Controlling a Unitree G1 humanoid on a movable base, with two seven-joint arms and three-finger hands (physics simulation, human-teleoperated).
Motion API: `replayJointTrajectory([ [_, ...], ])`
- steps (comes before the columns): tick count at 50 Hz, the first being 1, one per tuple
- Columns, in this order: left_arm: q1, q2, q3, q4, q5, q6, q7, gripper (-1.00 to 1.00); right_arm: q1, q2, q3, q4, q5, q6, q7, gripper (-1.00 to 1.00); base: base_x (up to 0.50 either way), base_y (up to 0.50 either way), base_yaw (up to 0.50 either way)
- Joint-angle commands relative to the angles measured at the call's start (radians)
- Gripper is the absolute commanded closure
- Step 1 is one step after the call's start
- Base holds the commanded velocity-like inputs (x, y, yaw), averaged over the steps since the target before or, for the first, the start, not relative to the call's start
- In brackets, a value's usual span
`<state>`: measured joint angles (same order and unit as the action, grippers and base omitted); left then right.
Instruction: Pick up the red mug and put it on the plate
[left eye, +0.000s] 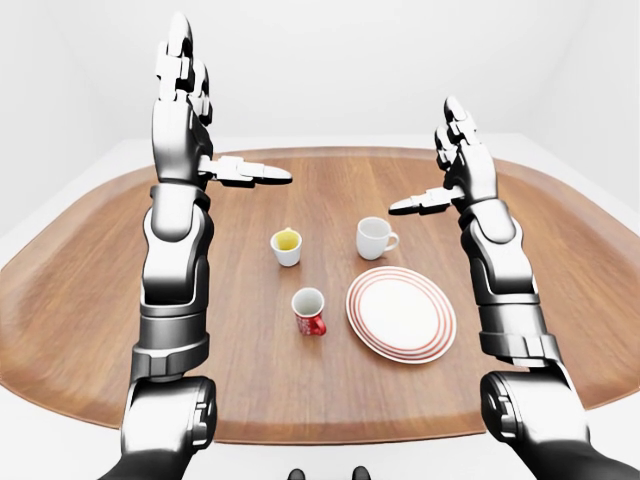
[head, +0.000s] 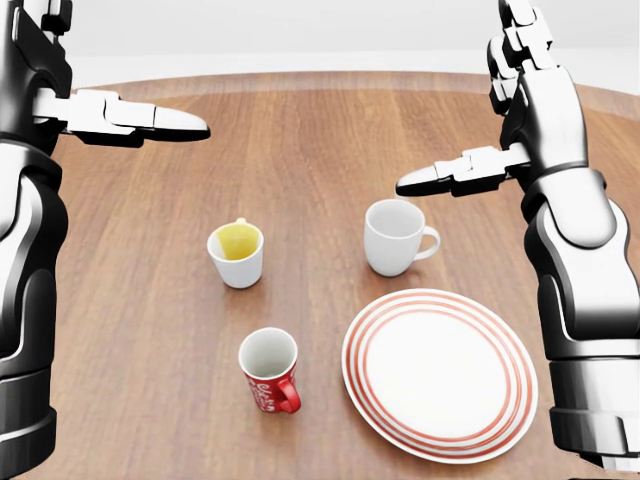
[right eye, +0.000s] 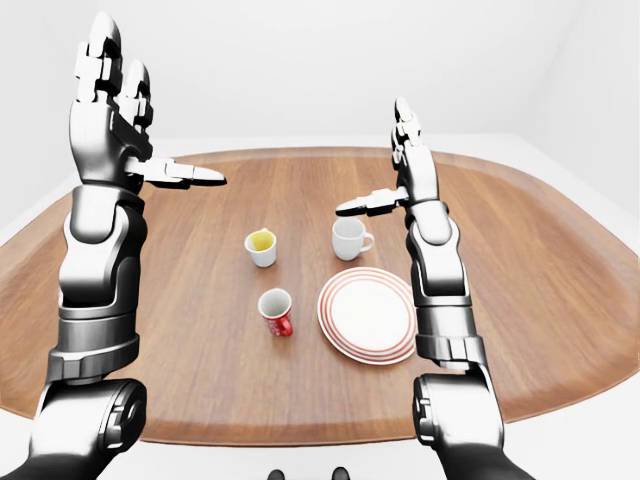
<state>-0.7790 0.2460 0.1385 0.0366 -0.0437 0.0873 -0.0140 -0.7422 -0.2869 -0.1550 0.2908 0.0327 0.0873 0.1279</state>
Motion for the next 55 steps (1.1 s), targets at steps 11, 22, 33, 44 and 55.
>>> replayJointTrajectory([
  [11,-0.004,0.004,0.002,0.004,0.001,0.0,-0.001,-1.0,0.014,0.003,0.002,0.006,-0.007,0.0,0.009,-1.0,0.27,0.0,0.0],
  [22,0.0,0.009,0.006,-0.021,0.001,0.0,-0.004,-1.0,0.009,0.006,0.008,0.004,-0.017,0.0,0.013,-1.0,0.27,0.0,0.0],
  [33,0.031,0.022,0.022,-0.025,-0.009,0.0,-0.007,-1.0,-0.002,-0.001,0.039,0.01,-0.068,0.0,0.071,-1.0,0.12,0.0,0.0],
  [44,0.041,0.045,0.037,-0.029,-0.024,0.0,-0.01,-1.0,-0.086,0.004,0.093,0.079,-0.278,0.0,0.2,-1.0,0.0,0.0,0.0],
  [55,0.041,0.052,0.04,-0.024,-0.031,0.0,-0.007,-1.0,-0.163,0.029,0.127,0.202,-0.501,0.0,0.31,-1.0,0.0,0.0,0.0],
])
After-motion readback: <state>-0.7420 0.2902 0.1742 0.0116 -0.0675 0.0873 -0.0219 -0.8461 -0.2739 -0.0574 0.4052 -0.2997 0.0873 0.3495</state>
